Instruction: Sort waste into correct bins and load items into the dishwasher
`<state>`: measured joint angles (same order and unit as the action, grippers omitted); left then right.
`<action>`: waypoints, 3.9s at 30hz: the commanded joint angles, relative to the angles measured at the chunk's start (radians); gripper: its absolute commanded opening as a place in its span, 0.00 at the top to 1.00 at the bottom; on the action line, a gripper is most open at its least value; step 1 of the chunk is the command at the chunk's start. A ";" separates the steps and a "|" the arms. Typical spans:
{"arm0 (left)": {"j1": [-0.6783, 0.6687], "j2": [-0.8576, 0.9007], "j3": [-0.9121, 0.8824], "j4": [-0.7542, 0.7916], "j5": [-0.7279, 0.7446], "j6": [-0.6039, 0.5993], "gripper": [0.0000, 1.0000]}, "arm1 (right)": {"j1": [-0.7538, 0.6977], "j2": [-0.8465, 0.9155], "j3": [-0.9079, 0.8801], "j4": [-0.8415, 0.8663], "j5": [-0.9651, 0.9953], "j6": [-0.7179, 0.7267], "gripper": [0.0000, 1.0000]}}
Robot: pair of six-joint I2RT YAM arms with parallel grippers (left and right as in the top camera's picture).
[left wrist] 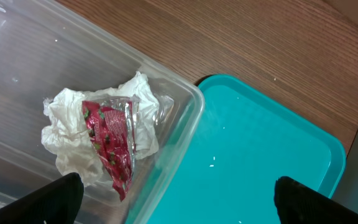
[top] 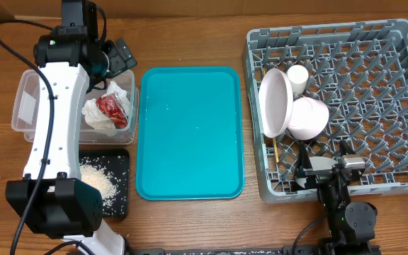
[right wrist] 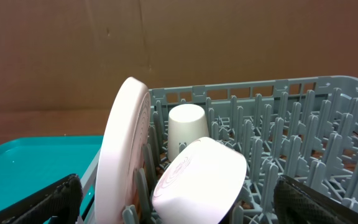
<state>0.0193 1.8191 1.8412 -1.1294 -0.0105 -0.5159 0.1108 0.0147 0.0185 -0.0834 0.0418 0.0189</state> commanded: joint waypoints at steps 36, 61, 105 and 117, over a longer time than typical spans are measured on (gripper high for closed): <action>-0.007 -0.040 0.013 0.004 0.004 0.012 0.00 | -0.008 -0.012 -0.011 0.004 0.009 0.005 0.00; -0.010 -0.621 0.011 0.003 0.004 0.011 0.00 | -0.008 -0.012 -0.011 0.004 0.009 0.005 0.00; -0.005 -1.674 -1.729 0.977 -0.017 -0.119 0.00 | -0.008 -0.012 -0.011 0.004 0.009 0.005 0.00; 0.033 -1.788 -1.812 1.004 0.005 0.021 0.00 | -0.008 -0.012 -0.011 0.004 0.009 0.005 0.00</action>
<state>0.0368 0.0578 0.0372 -0.1329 -0.0257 -0.5919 0.1108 0.0147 0.0185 -0.0834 0.0418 0.0223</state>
